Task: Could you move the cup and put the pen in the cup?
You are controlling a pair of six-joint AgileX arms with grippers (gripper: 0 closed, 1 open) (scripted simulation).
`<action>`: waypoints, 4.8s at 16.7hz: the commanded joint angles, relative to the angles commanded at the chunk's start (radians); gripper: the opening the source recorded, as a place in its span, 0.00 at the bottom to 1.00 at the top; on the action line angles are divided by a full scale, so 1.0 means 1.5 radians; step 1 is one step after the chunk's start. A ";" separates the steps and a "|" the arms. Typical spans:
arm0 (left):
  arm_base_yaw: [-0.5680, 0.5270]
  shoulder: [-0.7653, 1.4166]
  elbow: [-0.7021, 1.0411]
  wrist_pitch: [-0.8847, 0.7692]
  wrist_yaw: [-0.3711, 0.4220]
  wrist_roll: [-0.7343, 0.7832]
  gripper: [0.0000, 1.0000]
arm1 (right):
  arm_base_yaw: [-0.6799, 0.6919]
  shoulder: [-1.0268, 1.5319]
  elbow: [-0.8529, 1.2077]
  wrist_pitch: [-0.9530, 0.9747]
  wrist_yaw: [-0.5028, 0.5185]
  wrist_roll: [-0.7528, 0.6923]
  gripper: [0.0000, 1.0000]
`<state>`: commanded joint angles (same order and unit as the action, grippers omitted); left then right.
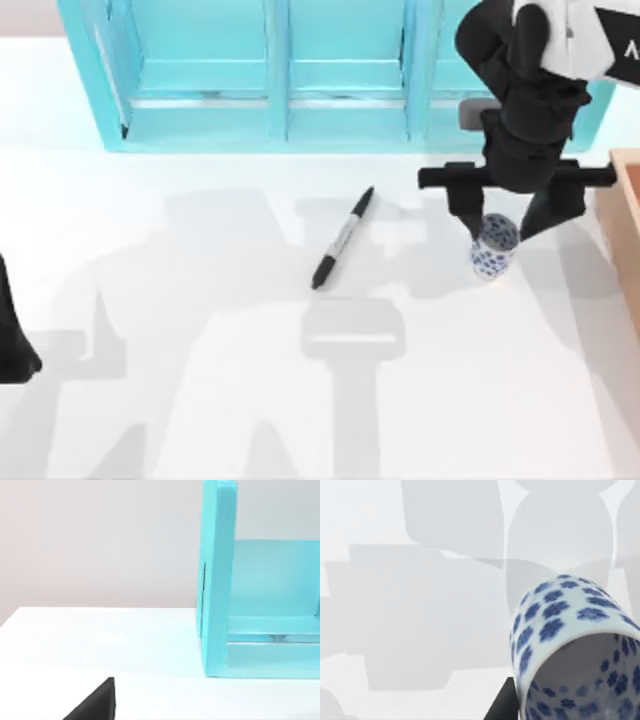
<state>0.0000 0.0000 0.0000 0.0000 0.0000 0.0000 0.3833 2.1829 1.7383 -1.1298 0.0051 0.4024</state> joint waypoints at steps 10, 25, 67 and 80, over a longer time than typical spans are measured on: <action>0.000 0.000 0.000 0.000 0.000 0.000 1.00 | 0.000 0.000 0.000 0.000 0.000 0.000 1.00; 0.000 0.000 0.000 0.000 0.000 0.000 1.00 | -0.001 0.069 0.410 -0.344 -0.002 -0.001 1.00; 0.000 0.000 0.000 0.000 0.000 0.000 1.00 | 0.143 0.233 0.188 0.166 -0.069 0.454 1.00; 0.000 0.000 0.000 0.000 0.000 0.000 1.00 | 0.143 0.235 0.187 0.169 -0.069 0.454 0.32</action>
<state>0.0000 0.0000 0.0000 0.0000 0.0000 0.0000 0.5984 2.5358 2.0187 -0.8767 -0.0980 1.0834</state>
